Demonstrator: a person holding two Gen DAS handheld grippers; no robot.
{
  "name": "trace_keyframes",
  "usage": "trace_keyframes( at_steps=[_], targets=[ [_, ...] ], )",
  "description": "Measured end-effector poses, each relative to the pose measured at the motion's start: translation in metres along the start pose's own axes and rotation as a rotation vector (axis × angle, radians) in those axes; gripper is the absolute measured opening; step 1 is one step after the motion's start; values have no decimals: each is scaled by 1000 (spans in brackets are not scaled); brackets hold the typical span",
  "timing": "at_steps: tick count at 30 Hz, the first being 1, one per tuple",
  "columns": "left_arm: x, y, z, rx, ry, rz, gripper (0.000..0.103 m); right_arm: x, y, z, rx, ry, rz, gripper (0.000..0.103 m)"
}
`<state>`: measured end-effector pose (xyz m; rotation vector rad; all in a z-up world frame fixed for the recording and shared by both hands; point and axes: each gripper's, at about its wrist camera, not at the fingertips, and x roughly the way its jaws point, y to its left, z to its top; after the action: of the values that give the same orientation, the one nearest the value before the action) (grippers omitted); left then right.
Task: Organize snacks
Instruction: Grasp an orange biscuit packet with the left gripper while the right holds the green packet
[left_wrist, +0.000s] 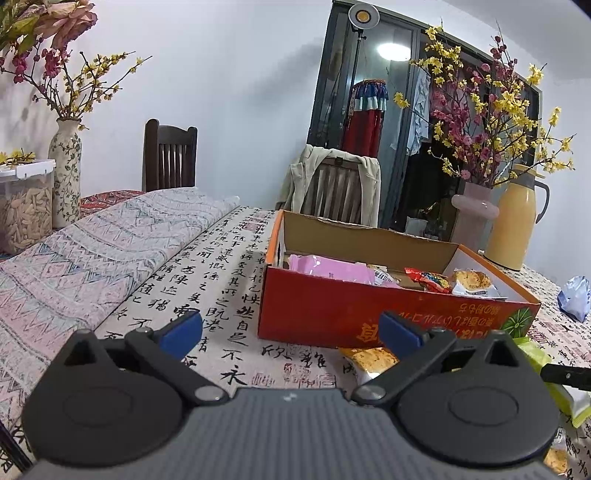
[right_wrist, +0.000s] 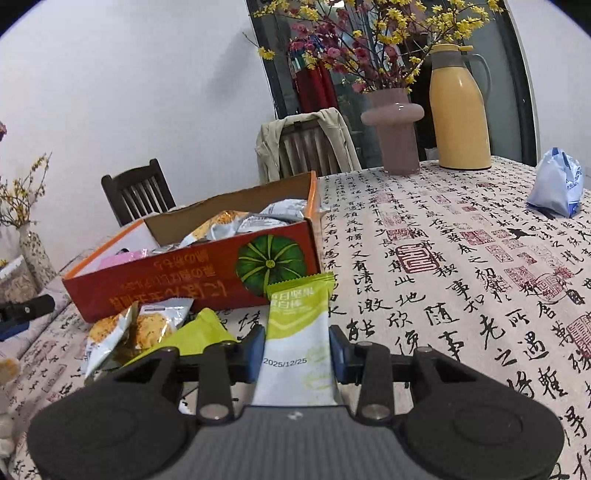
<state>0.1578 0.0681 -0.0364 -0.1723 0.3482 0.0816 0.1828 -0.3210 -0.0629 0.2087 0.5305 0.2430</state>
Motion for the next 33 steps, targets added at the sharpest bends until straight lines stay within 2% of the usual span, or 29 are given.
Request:
trace_keyframes(
  at_steps=[5, 10, 13, 18, 22, 25, 28, 30, 31, 33],
  targets=[
    [0, -1, 0, 6, 3, 18, 103, 0, 0, -2, 10, 2, 15, 36],
    [0, -13, 4, 53, 45, 38, 103, 0, -1, -2, 17, 0, 27, 36],
    [-5, -26, 7, 45, 90, -20, 103, -1, -1, -2, 20, -7, 34, 36],
    [-12, -63, 5, 104, 136, -111, 103, -2, -1, -3, 25, -16, 41, 36],
    [-7, -89, -5, 166, 164, -126, 101, -3, -1, -4, 26, -23, 50, 36],
    [0, -101, -11, 190, 198, -119, 91, -5, -2, -4, 25, -30, 56, 36],
    [8, -106, -15, 193, 235, -113, 73, -6, -2, -4, 25, -35, 64, 36],
    [11, -107, -17, 191, 255, -124, 52, -6, -2, -4, 24, -40, 70, 36],
    [12, -108, -18, 192, 262, -131, 47, -7, -2, -4, 25, -42, 74, 36],
    [12, -110, -19, 197, 259, -125, 44, -7, -3, -5, 26, -45, 80, 36]
  ],
)
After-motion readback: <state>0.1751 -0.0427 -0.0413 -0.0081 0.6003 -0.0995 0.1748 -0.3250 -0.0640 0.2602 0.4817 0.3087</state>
